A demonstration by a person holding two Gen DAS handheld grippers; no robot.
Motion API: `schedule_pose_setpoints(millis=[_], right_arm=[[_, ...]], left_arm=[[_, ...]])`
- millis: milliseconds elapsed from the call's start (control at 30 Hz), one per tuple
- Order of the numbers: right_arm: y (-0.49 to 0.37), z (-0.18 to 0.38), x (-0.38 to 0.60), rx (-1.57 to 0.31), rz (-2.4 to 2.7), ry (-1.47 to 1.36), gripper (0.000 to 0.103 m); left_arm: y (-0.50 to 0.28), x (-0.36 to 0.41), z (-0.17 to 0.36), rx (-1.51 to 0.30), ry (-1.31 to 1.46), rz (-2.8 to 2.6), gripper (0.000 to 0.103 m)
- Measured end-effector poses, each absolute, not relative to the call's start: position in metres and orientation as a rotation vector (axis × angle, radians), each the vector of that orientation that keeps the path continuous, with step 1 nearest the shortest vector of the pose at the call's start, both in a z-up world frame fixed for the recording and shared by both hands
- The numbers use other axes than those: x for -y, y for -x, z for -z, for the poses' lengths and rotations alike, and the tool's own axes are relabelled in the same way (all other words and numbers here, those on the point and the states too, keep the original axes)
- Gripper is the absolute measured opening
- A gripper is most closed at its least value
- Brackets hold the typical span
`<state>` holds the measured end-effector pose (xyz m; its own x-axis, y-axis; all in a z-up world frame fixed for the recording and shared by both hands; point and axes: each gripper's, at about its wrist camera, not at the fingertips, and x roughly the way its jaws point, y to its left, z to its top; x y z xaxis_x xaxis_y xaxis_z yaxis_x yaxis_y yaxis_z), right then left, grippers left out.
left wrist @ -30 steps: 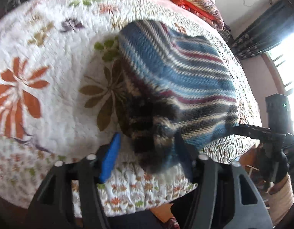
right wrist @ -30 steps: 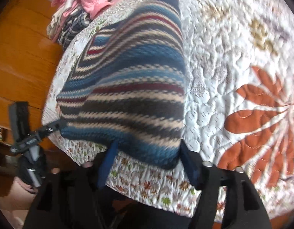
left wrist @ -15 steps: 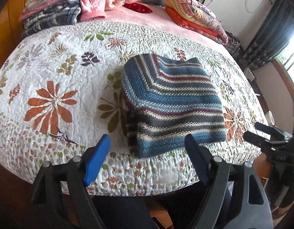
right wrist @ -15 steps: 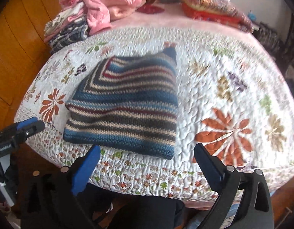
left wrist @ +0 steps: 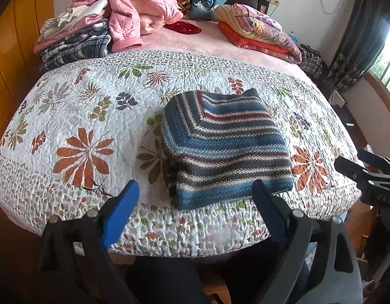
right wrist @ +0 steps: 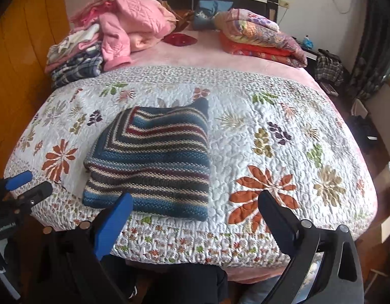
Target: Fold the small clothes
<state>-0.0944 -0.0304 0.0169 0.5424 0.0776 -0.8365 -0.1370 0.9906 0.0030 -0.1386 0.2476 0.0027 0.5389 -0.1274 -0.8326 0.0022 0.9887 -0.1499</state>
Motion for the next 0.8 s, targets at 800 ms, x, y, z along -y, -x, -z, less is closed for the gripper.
schedule_pose_setpoints(millis=[800], right_arm=[[0.099,-0.012,0.031,-1.048,-0.138,0.032,0.099]], left_arm=[[0.143,-0.233,0.0,-1.002,0.101,0.003,0.089]])
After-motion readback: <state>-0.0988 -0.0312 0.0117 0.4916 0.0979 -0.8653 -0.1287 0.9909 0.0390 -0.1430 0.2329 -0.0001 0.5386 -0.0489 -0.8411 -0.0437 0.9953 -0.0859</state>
